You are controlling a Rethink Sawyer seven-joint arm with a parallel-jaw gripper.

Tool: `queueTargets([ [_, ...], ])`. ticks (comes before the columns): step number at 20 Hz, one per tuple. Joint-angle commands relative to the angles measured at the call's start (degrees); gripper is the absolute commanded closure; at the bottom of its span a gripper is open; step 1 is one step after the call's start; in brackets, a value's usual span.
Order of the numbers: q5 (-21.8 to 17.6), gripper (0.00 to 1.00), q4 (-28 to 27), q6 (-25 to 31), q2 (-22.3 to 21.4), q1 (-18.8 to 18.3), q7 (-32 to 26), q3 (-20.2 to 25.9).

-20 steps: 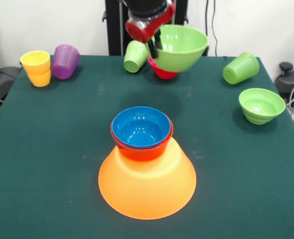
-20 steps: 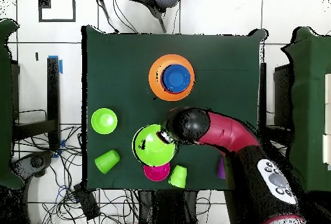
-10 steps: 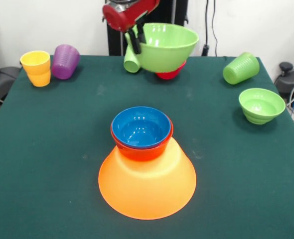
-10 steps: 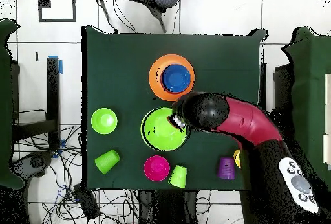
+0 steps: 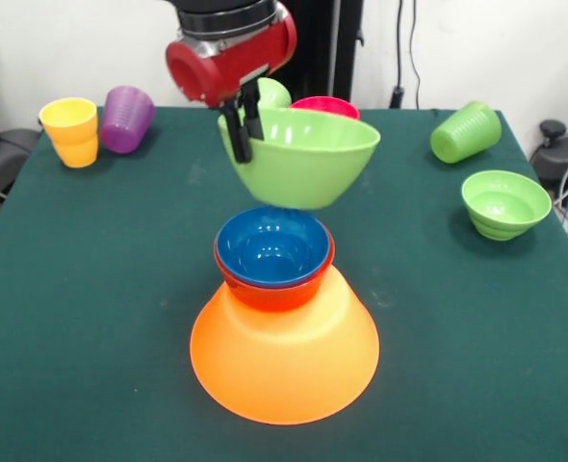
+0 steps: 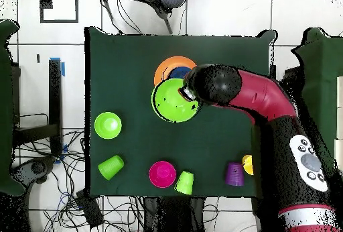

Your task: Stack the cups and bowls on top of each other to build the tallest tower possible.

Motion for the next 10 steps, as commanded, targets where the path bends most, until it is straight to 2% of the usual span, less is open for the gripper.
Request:
queueTargets([
  [1, -1.9, 1.0, -8.6, 3.2, 4.3, 1.1, 3.3, 2.6],
  [10, -0.6, 1.0, -5.9, 9.3, -3.0, 0.2, 1.5, 3.0],
])
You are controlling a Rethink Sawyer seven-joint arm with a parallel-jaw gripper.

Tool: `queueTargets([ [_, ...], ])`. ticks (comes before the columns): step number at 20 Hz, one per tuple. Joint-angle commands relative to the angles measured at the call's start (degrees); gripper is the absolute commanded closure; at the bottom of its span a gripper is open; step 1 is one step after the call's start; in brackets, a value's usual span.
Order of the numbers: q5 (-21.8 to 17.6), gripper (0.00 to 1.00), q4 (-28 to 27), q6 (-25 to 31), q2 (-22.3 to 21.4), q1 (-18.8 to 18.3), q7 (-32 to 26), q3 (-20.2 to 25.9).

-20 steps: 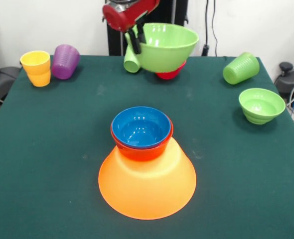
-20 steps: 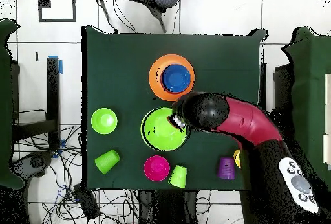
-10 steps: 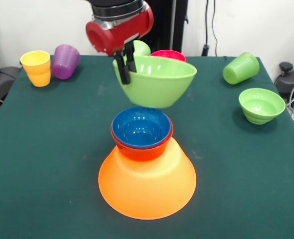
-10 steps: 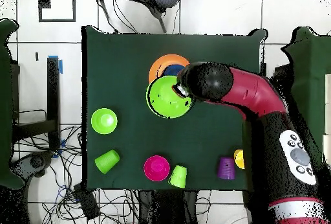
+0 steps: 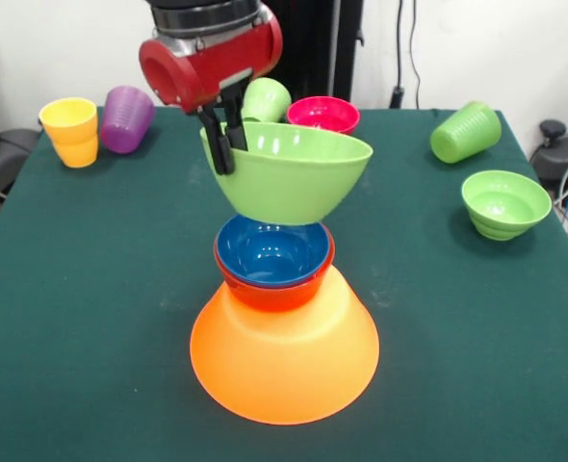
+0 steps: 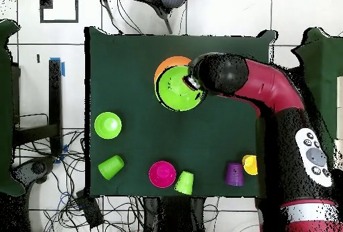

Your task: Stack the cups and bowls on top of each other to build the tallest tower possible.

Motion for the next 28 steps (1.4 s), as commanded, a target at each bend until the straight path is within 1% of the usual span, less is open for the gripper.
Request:
queueTargets([
  [1, -0.7, 1.0, -1.6, 8.2, -3.3, 0.1, 1.4, 2.7],
  [4, -1.6, 1.0, -1.3, 6.7, -2.5, -0.3, 1.0, 2.7],
  [8, -1.2, 1.0, -1.7, 8.2, -3.1, -0.7, 0.6, 3.1],
  [11, -1.3, 1.0, -2.1, 7.5, -2.5, -0.9, 0.8, 3.4],
  [16, -2.3, 1.0, -2.8, 2.8, -0.8, -1.2, 0.7, 3.9],
  [20, -2.3, 1.0, -3.3, 0.7, 0.4, -1.8, 0.4, 4.6],
  [23, -2.2, 1.0, -2.6, 0.1, 0.3, -2.1, 0.6, 5.0],
  [28, -3.0, 1.0, -0.3, -2.8, 0.6, -3.0, 0.5, 5.7],
])
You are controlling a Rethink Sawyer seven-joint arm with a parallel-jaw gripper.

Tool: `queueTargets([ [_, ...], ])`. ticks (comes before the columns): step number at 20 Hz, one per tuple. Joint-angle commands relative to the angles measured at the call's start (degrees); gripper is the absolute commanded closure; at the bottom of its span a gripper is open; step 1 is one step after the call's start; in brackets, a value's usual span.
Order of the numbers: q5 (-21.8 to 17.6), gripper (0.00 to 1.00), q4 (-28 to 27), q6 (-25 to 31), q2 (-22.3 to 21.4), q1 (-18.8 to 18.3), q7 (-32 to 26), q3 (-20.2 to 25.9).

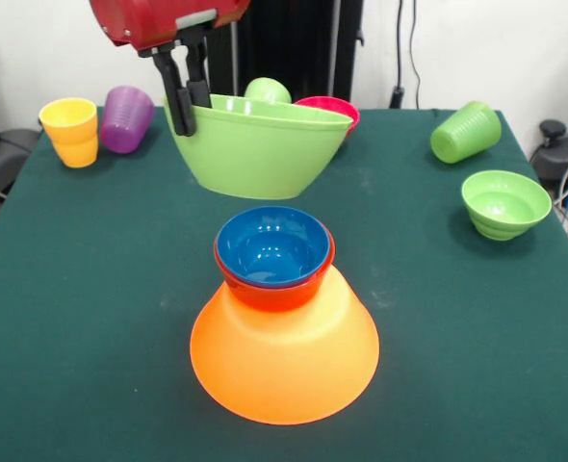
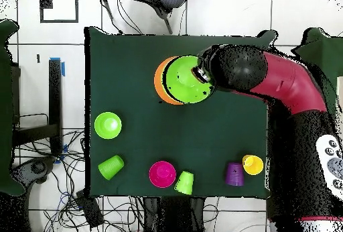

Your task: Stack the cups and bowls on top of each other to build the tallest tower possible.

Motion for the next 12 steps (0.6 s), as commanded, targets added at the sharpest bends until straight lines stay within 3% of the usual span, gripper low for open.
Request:
queueTargets([
  [1, -2.9, 1.0, 1.4, -3.9, 4.3, -0.8, 0.7, 3.8],
  [4, -3.1, 1.0, 1.1, -2.9, 4.8, -0.3, 1.4, 3.2],
  [12, -3.5, 1.0, 4.7, -9.3, 5.2, -2.4, 0.8, 5.2],
])
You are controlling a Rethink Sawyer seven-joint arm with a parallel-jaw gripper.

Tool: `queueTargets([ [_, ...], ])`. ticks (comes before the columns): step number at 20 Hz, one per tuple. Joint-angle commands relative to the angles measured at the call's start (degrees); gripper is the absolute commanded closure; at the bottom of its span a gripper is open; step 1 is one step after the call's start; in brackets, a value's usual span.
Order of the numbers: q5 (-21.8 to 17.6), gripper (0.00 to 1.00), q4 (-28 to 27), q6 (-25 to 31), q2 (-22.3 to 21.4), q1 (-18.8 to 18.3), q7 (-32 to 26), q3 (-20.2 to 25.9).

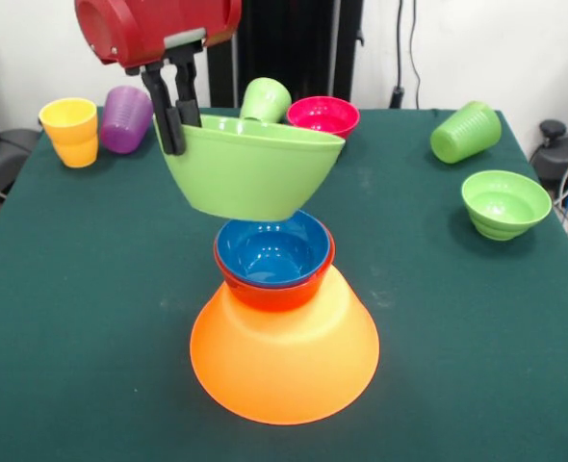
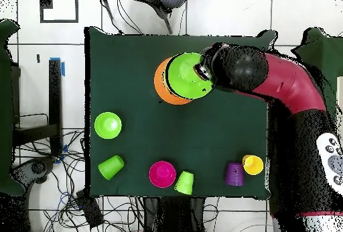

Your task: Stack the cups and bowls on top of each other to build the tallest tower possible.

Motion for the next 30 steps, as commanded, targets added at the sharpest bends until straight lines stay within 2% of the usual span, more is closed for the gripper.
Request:
queueTargets([
  [1, -3.1, 1.0, 4.9, -5.6, 3.9, -1.4, 1.2, 4.1],
  [10, -4.6, 1.0, 6.6, -9.3, 5.0, -1.0, 3.1, 3.5],
  [16, -5.3, 1.0, 5.3, -5.7, 5.7, 0.4, 2.9, 1.8],
  [25, -5.3, 1.0, 3.9, 0.0, 4.3, 2.7, 5.0, 0.1],
  [30, -5.8, 1.0, 4.2, -0.3, 4.9, 2.7, 4.9, -0.4],
])
